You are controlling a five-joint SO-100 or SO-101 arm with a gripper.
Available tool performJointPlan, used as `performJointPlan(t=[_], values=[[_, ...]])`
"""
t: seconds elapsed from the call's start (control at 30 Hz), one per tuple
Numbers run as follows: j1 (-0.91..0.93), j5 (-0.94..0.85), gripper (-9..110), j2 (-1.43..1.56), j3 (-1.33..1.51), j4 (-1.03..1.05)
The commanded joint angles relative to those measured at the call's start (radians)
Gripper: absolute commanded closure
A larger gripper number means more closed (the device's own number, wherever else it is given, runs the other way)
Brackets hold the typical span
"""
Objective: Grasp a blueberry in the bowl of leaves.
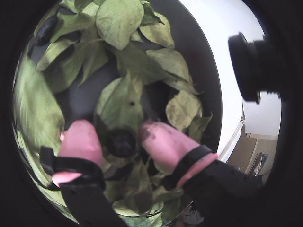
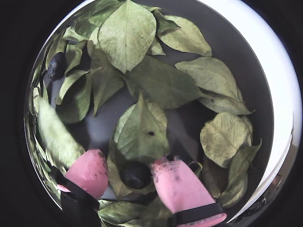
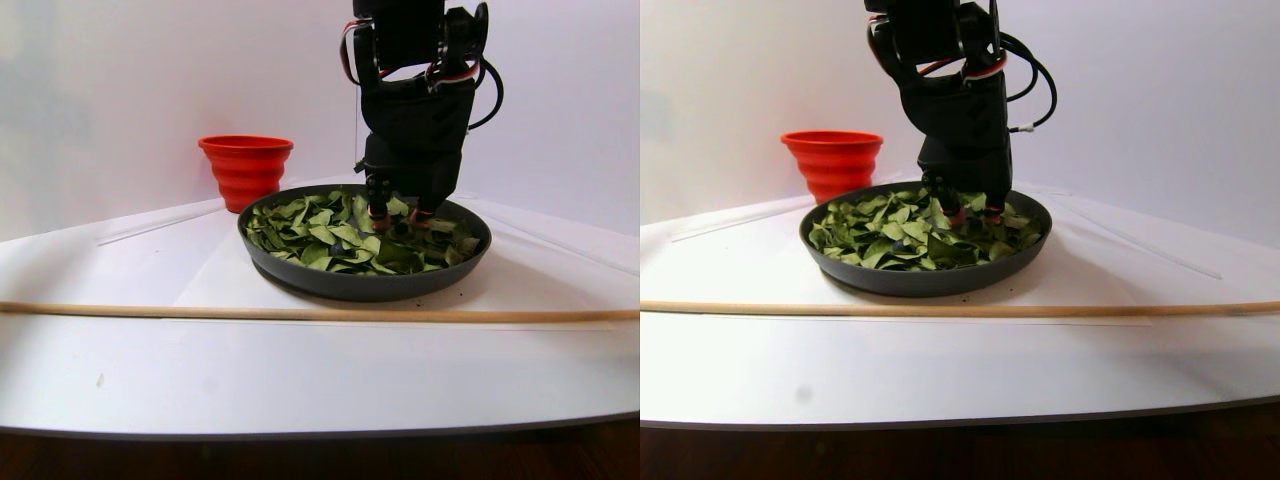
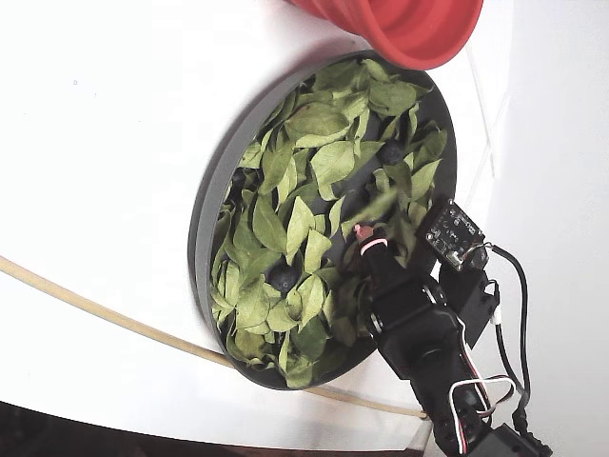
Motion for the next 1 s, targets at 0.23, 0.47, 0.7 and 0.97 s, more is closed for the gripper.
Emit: performJointPlan(t=[0.23, 0.47, 0.7, 0.97], values=[[0.032, -0.002, 84, 0.006, -0.026, -0.028], [0.032, -0.008, 85, 0.002, 0.015, -0.055], [0.031, -0.017, 85, -0.017, 0.054, -0.092], [0.031, -0.021, 88, -0.032, 0.064, -0.109]])
